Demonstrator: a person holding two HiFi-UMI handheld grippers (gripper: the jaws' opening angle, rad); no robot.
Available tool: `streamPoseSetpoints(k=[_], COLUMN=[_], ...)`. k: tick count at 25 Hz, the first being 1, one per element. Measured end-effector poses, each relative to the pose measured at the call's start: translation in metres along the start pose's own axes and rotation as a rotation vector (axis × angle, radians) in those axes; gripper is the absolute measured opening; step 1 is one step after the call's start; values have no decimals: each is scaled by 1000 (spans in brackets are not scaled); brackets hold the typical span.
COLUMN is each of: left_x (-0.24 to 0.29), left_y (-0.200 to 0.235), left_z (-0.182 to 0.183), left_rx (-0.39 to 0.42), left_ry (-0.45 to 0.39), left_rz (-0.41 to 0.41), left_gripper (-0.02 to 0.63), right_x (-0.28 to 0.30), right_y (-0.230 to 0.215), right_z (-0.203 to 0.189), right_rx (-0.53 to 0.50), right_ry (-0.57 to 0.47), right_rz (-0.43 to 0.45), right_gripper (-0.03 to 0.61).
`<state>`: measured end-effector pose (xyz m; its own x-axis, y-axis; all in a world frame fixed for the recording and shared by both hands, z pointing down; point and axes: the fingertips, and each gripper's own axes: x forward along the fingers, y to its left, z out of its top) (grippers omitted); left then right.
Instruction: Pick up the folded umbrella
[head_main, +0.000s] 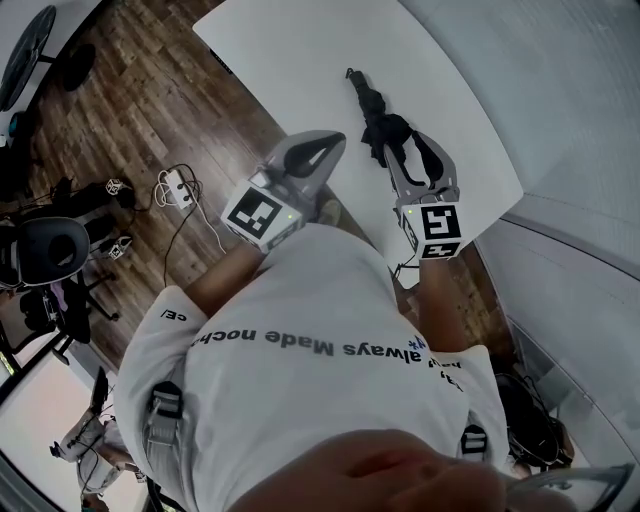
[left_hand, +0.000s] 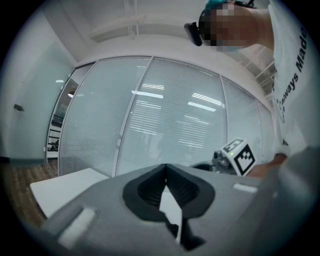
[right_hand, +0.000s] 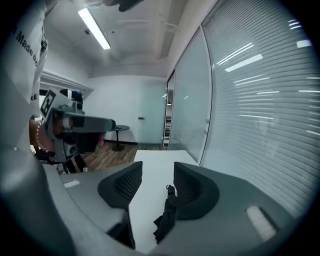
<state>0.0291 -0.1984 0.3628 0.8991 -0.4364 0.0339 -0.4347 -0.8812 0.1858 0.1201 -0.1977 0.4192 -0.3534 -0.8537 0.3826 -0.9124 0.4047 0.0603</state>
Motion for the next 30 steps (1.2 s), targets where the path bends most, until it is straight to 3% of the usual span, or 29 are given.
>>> streamPoseSetpoints(k=[18,30], left_x=[-9,-8], left_y=[15,23], left_z=[-21,-24], left_rx=[-3,-23], left_ry=[52,68], left_rz=[37,50], left_gripper=[0,0], right_x=[111,157], right_y=[-46,-58], right_z=[-210,-296], right_rx=[16,67], right_ry=[503,724], right_rz=[44,53], right_gripper=[316,376])
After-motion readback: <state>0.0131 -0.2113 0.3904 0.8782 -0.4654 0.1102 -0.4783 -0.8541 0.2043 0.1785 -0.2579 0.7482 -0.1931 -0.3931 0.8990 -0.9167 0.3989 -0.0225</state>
